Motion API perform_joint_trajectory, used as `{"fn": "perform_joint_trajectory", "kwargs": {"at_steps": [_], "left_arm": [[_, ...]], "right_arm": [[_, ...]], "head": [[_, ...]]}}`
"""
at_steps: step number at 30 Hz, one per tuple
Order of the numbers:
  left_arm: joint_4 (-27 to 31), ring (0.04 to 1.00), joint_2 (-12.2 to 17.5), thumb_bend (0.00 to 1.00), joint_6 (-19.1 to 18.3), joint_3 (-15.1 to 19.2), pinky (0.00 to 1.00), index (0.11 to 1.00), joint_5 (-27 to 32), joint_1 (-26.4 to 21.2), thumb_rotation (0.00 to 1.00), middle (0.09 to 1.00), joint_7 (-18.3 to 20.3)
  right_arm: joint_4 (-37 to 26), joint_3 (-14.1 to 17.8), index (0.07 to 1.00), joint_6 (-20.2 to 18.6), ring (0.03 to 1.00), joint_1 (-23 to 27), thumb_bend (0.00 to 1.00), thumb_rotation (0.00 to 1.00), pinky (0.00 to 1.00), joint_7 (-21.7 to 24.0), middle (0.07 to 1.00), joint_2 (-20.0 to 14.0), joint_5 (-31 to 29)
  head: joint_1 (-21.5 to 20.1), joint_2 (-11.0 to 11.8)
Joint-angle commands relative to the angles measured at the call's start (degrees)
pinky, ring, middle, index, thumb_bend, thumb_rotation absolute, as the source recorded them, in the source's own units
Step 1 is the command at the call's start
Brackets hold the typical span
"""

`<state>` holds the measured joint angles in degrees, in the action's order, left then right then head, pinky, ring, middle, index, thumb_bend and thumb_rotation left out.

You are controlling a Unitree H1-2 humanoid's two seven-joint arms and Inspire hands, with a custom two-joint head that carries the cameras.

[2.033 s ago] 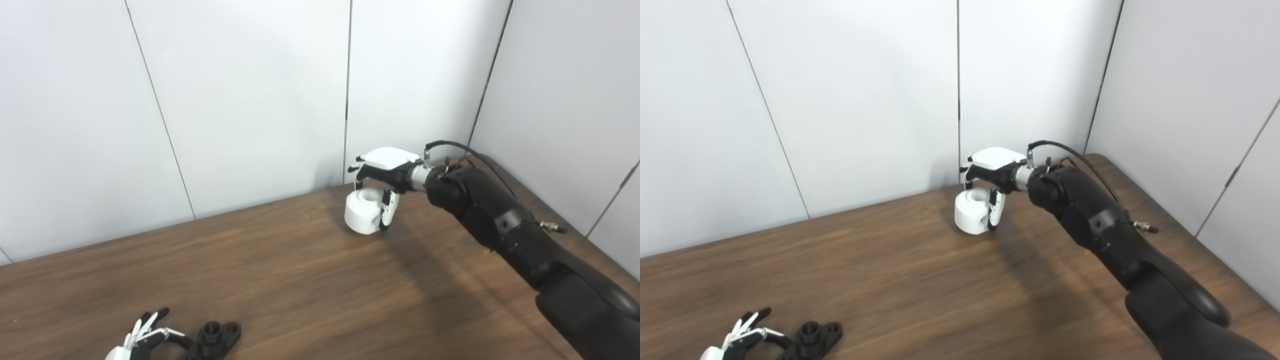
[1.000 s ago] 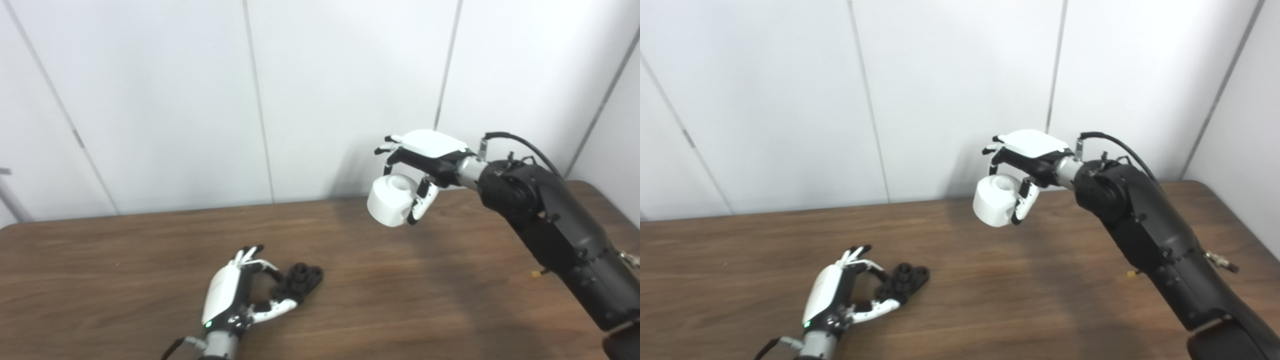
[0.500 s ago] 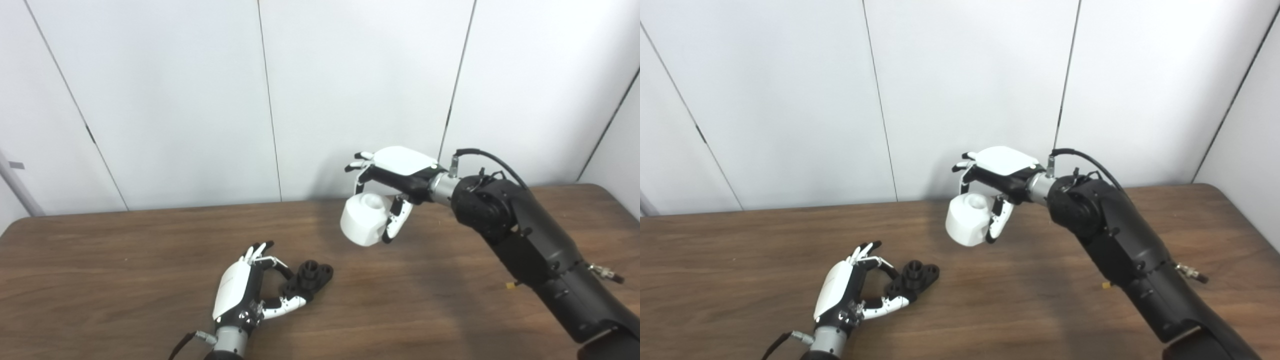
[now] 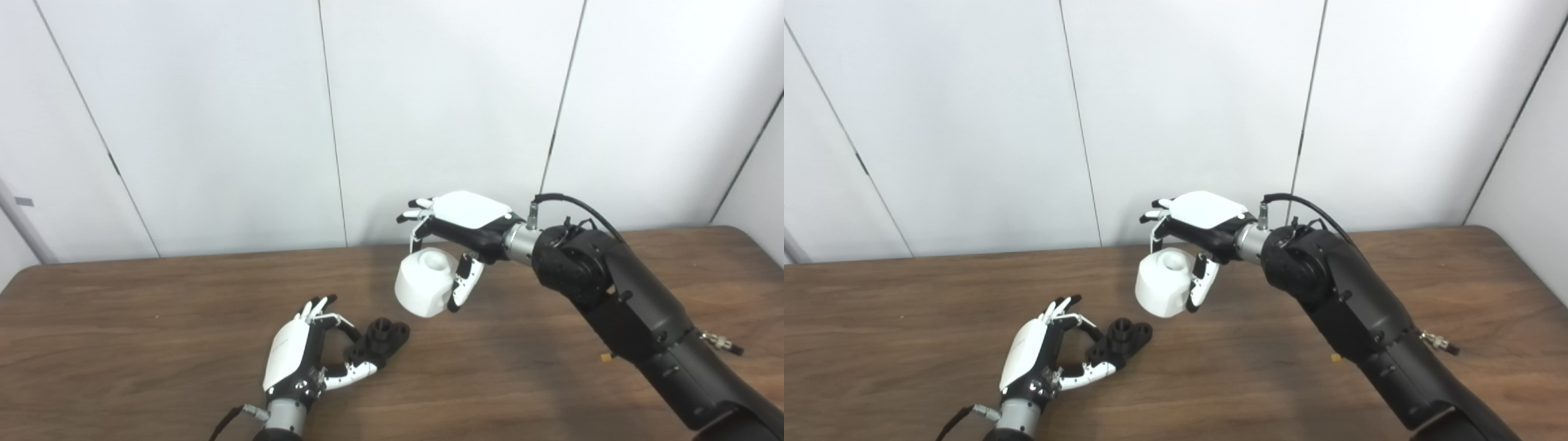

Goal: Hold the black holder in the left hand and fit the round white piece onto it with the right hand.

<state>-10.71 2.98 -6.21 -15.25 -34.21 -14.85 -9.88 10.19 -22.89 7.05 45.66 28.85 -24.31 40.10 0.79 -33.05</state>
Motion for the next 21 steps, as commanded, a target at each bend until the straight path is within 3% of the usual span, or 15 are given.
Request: {"fn": "perform_joint_trajectory", "kwargs": {"at_steps": [1, 6, 21], "left_arm": [[-2.0, 1.0, -1.4, 0.52, -1.0, -1.5, 1.0, 0.48, 0.1, 0.9, 0.05, 0.939, 1.4], [-2.3, 1.0, -1.3, 0.52, -1.2, -1.7, 1.0, 0.481, 0.0, 0.7, 0.05, 0.938, 1.3], [-1.3, 1.0, -2.2, 0.52, -1.4, -3.1, 1.0, 0.48, -0.5, 1.2, 0.05, 0.939, 1.0]], "right_arm": [[-2.3, 0.7, 0.477, -0.4, 1.0, 2.7, 0.52, 0.13, 1.0, -0.6, 0.932, 0.2, -0.1], [-3.2, 0.7, 0.478, -1.2, 1.0, 3.1, 0.52, 0.13, 1.0, 0.3, 0.929, 0.8, 0.0], [-2.3, -0.4, 0.477, 1.2, 1.0, 2.6, 0.52, 0.13, 0.98, -0.7, 0.92, 1.9, 0.0]], "head": [[-0.1, 0.0], [0.0, 0.1], [1.9, -0.6]]}}
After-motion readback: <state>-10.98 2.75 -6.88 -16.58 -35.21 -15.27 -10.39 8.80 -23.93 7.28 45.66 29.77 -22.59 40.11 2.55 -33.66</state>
